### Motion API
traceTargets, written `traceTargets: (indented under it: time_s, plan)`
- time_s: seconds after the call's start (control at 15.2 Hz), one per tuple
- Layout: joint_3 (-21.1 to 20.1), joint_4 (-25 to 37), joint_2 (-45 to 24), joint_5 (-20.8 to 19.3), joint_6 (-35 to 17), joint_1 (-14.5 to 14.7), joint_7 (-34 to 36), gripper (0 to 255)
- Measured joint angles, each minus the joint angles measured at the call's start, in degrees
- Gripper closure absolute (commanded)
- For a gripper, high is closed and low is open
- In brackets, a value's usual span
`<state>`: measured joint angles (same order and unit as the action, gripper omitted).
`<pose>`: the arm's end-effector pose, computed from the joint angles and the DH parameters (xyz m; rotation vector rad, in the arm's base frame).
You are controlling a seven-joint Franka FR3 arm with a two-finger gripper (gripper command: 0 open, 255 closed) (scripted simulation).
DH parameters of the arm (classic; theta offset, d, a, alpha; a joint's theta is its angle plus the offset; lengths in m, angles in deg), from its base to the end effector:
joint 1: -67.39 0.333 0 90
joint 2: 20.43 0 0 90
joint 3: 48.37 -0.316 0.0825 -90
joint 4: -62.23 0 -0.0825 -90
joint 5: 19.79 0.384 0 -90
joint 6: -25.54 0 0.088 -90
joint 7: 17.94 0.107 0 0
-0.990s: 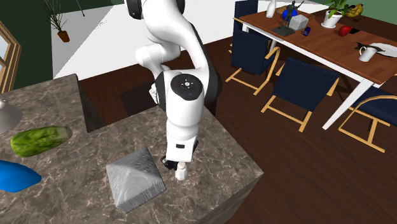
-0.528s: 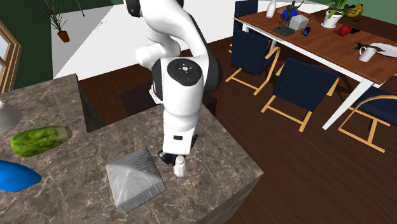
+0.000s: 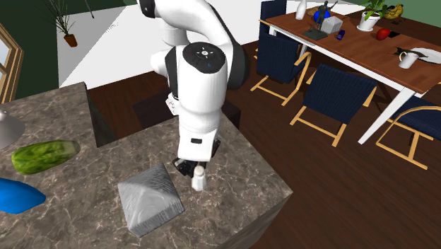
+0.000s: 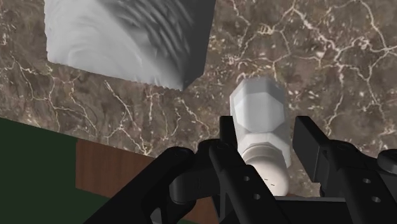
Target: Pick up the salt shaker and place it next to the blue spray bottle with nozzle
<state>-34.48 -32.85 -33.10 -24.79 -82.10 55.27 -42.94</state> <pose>0.5662 -0.2709 0.4819 3.0160 0.0218 -0.0829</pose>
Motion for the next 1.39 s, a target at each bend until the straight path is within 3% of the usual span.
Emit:
traceTargets:
  time_s: [1.39]
  plan:
    - [0.2,17.8,-1.2,0.6,16.5,-0.4,-2.0,255]
